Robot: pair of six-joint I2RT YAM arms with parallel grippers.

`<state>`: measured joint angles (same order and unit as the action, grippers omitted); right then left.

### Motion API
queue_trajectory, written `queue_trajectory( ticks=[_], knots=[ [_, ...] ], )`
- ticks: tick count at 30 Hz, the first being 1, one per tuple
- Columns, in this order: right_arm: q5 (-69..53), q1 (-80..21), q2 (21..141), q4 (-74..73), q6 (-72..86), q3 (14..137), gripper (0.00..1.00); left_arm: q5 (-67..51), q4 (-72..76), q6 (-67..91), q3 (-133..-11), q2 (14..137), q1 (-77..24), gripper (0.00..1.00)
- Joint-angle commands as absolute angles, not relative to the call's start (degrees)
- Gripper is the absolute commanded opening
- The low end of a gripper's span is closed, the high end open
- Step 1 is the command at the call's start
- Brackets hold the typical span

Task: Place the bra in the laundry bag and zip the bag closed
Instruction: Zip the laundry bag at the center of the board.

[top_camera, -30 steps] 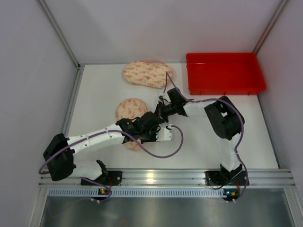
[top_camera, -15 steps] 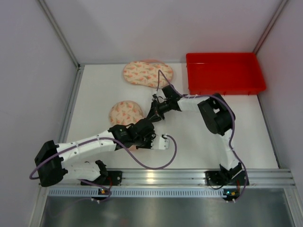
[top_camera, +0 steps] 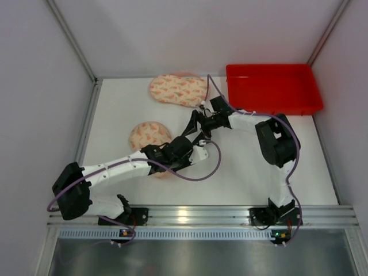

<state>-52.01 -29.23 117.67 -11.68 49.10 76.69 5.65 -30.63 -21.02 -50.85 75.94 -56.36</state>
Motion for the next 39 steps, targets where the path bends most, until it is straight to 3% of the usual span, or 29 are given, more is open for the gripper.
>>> queue_trajectory(
  ticks=[1, 11, 14, 18, 19, 20, 29, 39],
  knots=[
    [-50.4, -28.7, 112.7, -16.7, 44.6, 76.4, 0.81, 13.8, -23.2, -14.4, -54.1, 76.7, -56.3, 0.0],
    [-57.2, -33.1, 117.4, -5.9, 53.9, 74.3, 0.66, 21.6, -22.8, -4.5, -56.8, 81.4, -56.3, 0.0],
    [-57.7, -35.1, 118.8, -5.1, 54.2, 74.9, 0.53, 20.6, -22.8, -3.4, -56.7, 80.9, -56.3, 0.0],
    [-57.6, -35.6, 120.5, -4.7, 54.6, 76.4, 0.21, 16.7, -22.6, -2.5, -56.1, 78.7, -56.3, 0.0],
    [-57.6, -35.4, 120.8, -4.3, 54.7, 76.7, 0.04, 15.5, -22.7, -2.1, -55.6, 78.2, -56.3, 0.0],
    [-57.4, -35.5, 121.2, -4.4, 54.8, 77.3, 0.0, 14.5, -22.7, -1.4, -55.3, 77.6, -56.3, 0.0],
    [-54.2, -32.9, 121.0, -1.8, 57.3, 75.9, 0.0, 25.8, -25.6, 13.5, -52.3, 73.5, -56.2, 0.0],
    [-49.0, -28.0, 121.3, 2.8, 61.7, 76.6, 0.0, 25.9, -30.6, 23.2, -50.7, 72.2, -52.0, 0.0]
  ],
)
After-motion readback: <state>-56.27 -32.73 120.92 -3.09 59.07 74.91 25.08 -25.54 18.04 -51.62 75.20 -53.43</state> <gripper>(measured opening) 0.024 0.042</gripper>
